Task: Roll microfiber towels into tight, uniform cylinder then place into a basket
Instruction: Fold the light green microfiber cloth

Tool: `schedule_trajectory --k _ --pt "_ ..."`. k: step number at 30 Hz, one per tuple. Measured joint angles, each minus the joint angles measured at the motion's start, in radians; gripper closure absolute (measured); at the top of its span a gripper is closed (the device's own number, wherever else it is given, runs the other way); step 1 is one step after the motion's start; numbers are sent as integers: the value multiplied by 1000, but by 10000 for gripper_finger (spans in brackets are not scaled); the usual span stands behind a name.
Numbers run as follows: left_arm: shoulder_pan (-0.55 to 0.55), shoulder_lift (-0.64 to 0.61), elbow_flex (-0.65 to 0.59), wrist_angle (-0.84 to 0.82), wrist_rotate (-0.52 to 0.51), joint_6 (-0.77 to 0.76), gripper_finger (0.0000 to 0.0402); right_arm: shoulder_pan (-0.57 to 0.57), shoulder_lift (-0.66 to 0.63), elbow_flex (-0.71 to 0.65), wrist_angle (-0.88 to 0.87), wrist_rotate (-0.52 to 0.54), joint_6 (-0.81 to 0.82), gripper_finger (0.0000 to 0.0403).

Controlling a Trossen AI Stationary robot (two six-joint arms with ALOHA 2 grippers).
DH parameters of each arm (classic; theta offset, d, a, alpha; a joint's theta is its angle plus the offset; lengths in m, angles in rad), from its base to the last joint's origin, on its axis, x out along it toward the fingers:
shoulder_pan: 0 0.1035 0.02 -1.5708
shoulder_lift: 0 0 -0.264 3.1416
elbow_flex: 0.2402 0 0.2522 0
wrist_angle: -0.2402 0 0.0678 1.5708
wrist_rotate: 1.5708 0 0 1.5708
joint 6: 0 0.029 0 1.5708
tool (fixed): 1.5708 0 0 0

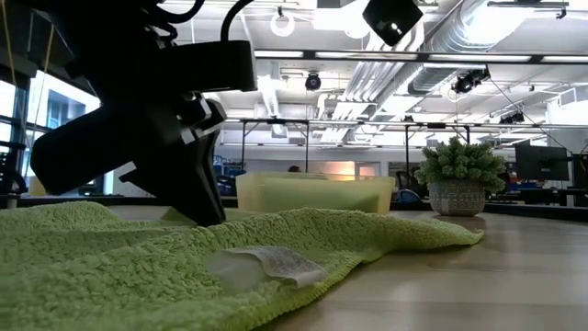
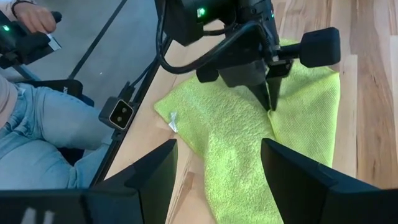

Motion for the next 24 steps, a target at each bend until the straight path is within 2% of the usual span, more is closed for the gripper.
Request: schedule_trajectory --k 2,9,13,19,24 --pt "0 0 0 0 9 3 393 0 0 0 -10 0 -2 180" --pt "-10 -25 0 -12 7 5 399 12 30 0 -94 1 -132 180" --pt "-21 -93 1 -43 -6 -29 400 29 68 0 -95 9 -209 180" --pt "-54 -221 1 -107 -94 -92 401 38 150 0 -101 43 -245 180" --pt "-72 -271 2 -178 -111 -149 401 37 211 0 -182 35 -292 182"
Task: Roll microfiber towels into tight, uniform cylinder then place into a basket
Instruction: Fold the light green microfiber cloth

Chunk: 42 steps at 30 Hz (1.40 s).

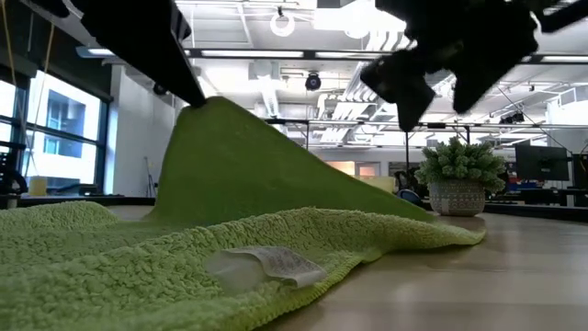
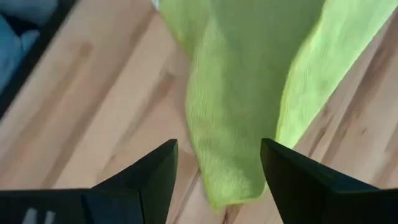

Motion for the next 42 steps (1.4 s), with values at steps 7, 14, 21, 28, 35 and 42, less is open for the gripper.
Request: schedule_trajectory --k 7,14,21,28,35,42 --pt "-9 16 0 -56 13 -68 401 -18 26 -74 53 -2 13 202" --pt "-7 15 -1 -67 13 -81 401 -52 -16 -331 354 1 219 224" --pt "20 15 -1 -58 11 -81 401 -43 -13 -526 720 80 432 230" --pt "55 15 -1 -54 2 -84 401 -8 -15 -583 804 132 584 231" --pt "76 15 -1 -51 -43 -131 401 21 -15 -586 803 210 634 234" --pt "76 15 -1 -47 -103 -147 401 43 -14 -588 810 281 699 304"
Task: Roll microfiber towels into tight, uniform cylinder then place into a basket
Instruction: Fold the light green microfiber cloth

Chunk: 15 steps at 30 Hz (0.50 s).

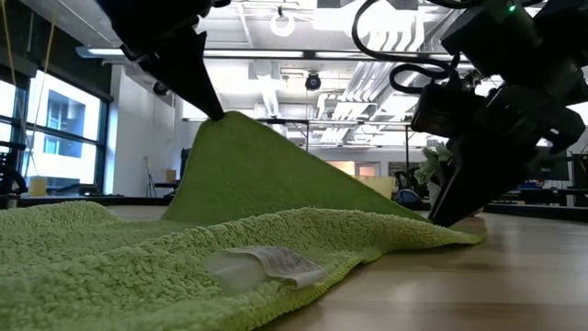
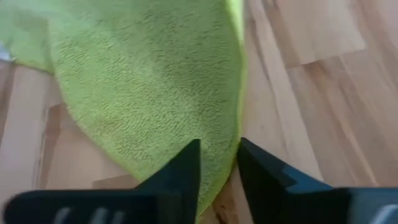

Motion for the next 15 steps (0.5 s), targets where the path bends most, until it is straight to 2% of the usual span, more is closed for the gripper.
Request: schedule_trajectory --k 6,12,15 --pt "0 0 0 3 -22 -18 401 -1 0 -1 -5 16 30 394" --pt "0 0 0 4 -49 -40 401 -1 1 -1 -2 14 105 385" --pt "0 0 0 4 -62 -54 401 -1 1 -1 -2 13 113 398"
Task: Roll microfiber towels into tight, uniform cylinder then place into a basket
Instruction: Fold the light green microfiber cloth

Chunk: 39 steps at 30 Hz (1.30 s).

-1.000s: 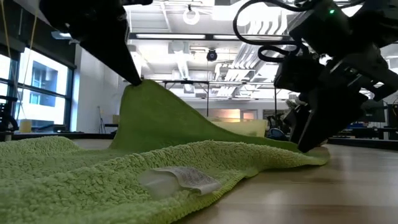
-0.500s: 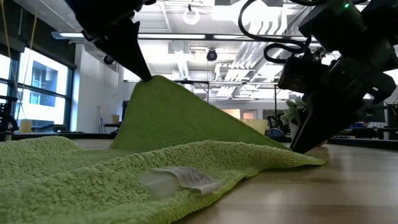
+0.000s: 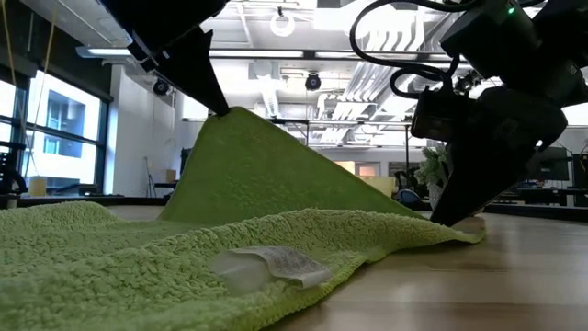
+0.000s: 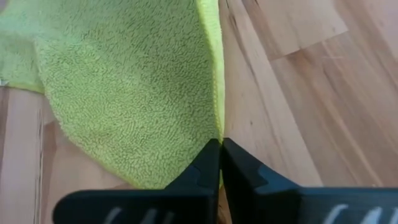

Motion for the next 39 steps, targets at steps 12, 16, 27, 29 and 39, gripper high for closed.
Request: schedule_trajectory --k 12,16,27,29,39 --pt "-1 -7 94 -43 -65 84 401 -31 0 165 -274 66 -218 402" --pt "2 -7 155 -142 -131 90 401 -35 0 323 -607 239 -324 402" --pt "48 -40 291 -551 -301 -44 401 -94 -1 652 -1122 834 -611 403" --pt "76 -69 293 -591 -316 -46 401 -134 -1 695 -1140 854 -690 403" --pt "122 -256 294 -584 -446 32 401 -204 -1 1030 -1294 961 -845 403"
